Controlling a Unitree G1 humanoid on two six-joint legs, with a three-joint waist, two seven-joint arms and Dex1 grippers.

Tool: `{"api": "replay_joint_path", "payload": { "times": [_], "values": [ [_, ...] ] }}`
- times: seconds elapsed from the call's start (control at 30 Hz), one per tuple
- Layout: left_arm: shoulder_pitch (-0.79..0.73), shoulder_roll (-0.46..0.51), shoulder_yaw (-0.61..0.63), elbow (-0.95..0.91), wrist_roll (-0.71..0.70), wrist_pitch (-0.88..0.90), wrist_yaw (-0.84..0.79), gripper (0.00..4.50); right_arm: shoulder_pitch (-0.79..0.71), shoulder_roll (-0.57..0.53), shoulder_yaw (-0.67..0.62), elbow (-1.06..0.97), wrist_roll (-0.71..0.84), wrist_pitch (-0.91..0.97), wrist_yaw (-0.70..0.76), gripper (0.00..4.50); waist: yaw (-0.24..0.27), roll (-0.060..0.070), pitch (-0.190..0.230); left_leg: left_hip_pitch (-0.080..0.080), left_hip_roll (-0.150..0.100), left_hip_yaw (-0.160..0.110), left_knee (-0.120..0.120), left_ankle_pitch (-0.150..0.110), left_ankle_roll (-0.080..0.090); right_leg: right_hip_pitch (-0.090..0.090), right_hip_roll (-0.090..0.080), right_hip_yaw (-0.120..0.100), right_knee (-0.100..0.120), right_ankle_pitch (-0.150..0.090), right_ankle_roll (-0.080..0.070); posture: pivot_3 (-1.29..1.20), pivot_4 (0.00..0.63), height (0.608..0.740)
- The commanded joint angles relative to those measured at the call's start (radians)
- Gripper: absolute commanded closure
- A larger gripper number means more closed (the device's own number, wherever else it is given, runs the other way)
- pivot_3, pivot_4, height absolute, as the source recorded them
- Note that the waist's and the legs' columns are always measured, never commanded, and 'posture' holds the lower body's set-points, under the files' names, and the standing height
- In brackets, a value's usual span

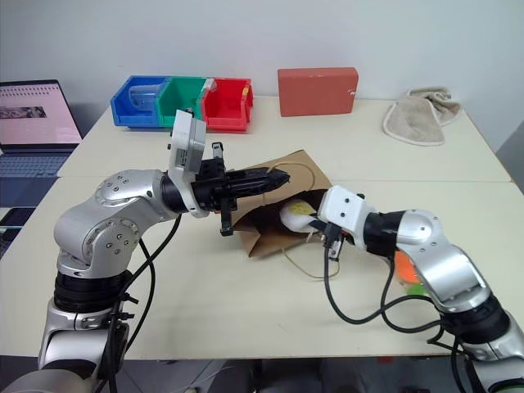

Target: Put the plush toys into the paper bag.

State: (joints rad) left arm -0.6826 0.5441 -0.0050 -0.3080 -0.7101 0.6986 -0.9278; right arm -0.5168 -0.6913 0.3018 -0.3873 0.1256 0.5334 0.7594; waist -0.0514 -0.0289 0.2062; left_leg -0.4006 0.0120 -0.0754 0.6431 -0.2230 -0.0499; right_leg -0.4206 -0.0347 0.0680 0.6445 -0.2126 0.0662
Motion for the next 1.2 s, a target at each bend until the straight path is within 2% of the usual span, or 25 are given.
{"api": "replay_joint_path", "payload": {
  "times": [0.03,0.13,0.27,0.3,0.33,0.47,0.67,0.87,1.0,1.13,1.2],
  "values": [
    [-0.018,0.003,0.016,-0.037,-0.032,0.007,0.000,4.50,-0.032,0.068,0.022,0.029,-0.074,-0.036,-0.072,4.48,0.002,0.000,0.000,0.000,0.000,0.000,-0.001,0.000,0.000,0.000,0.000,0.000,0.000,0.000,0.000,0.00,0.150,0.740],
    [-0.013,0.001,0.011,-0.045,-0.037,0.013,0.003,4.50,-0.046,0.145,0.062,0.070,-0.154,-0.033,-0.145,4.48,0.001,0.000,0.000,0.000,0.000,-0.001,-0.001,0.000,0.000,0.000,0.000,-0.001,0.000,0.000,0.000,0.00,0.150,0.740],
    [-0.010,0.007,0.017,-0.049,-0.052,0.027,0.002,4.50,-0.041,0.181,0.060,0.130,-0.263,-0.074,-0.244,4.48,0.001,0.000,0.000,0.000,0.000,-0.001,-0.001,0.000,0.000,0.000,0.000,-0.001,0.000,0.000,0.000,0.00,0.150,0.740],
    [-0.008,0.009,0.017,-0.050,-0.053,0.028,0.001,4.50,-0.041,0.187,0.060,0.133,-0.271,-0.080,-0.247,3.95,0.002,0.000,0.000,0.000,0.000,-0.001,0.000,0.000,0.000,0.000,0.000,-0.001,0.000,0.000,0.000,0.00,0.150,0.740],
    [-0.007,0.009,0.017,-0.050,-0.055,0.030,0.003,4.50,-0.040,0.195,0.059,0.131,-0.269,-0.079,-0.241,3.77,0.003,0.000,0.000,0.000,0.000,-0.001,0.000,0.000,0.000,0.000,0.000,-0.001,0.000,0.000,0.000,0.00,0.150,0.740],
    [-0.006,0.008,0.014,-0.048,-0.052,0.030,0.007,4.50,-0.030,0.200,0.056,0.115,-0.265,-0.078,-0.207,2.36,0.000,0.000,0.000,0.000,0.000,-0.001,-0.001,0.000,0.000,0.000,0.000,-0.001,0.000,0.000,0.000,0.00,0.150,0.740],
    [-0.012,-0.006,0.001,-0.035,-0.036,0.018,0.015,4.50,-0.003,0.126,-0.003,0.010,-0.184,-0.018,-0.071,0.12,0.002,0.000,0.000,0.000,0.000,-0.001,-0.001,0.000,0.000,0.000,0.000,-0.001,0.000,0.000,0.000,0.00,0.150,0.740],
    [-0.015,-0.013,-0.015,-0.024,-0.022,0.005,0.013,4.50,0.045,-0.002,-0.143,-0.157,0.011,0.113,0.103,0.05,0.003,0.000,0.000,0.000,0.000,-0.001,-0.001,0.000,0.000,0.000,0.000,-0.001,0.000,0.000,0.000,0.00,0.150,0.740],
    [-0.013,-0.017,-0.021,-0.019,-0.017,-0.002,0.006,4.50,0.214,-0.247,-0.361,-0.269,0.170,0.156,0.320,0.05,0.019,0.000,0.000,0.000,0.000,-0.001,-0.001,0.000,0.000,0.001,0.000,-0.002,-0.001,-0.001,0.000,0.00,0.150,0.740],
    [-0.005,-0.015,-0.023,-0.015,-0.012,-0.010,-0.005,4.50,0.355,-0.370,-0.505,-0.275,0.203,0.168,0.360,0.05,0.019,0.000,0.000,0.000,0.000,-0.001,0.000,0.000,0.000,0.001,0.000,-0.002,-0.001,-0.003,-0.003,0.00,0.150,0.740],
    [-0.007,-0.015,-0.023,-0.005,-0.007,-0.016,-0.011,4.50,0.445,-0.418,-0.561,-0.238,0.143,0.118,0.360,0.05,0.018,0.000,0.000,0.001,0.000,0.000,0.000,0.000,0.000,0.001,0.000,-0.001,0.000,-0.004,-0.006,0.00,0.150,0.740]
  ]
}}
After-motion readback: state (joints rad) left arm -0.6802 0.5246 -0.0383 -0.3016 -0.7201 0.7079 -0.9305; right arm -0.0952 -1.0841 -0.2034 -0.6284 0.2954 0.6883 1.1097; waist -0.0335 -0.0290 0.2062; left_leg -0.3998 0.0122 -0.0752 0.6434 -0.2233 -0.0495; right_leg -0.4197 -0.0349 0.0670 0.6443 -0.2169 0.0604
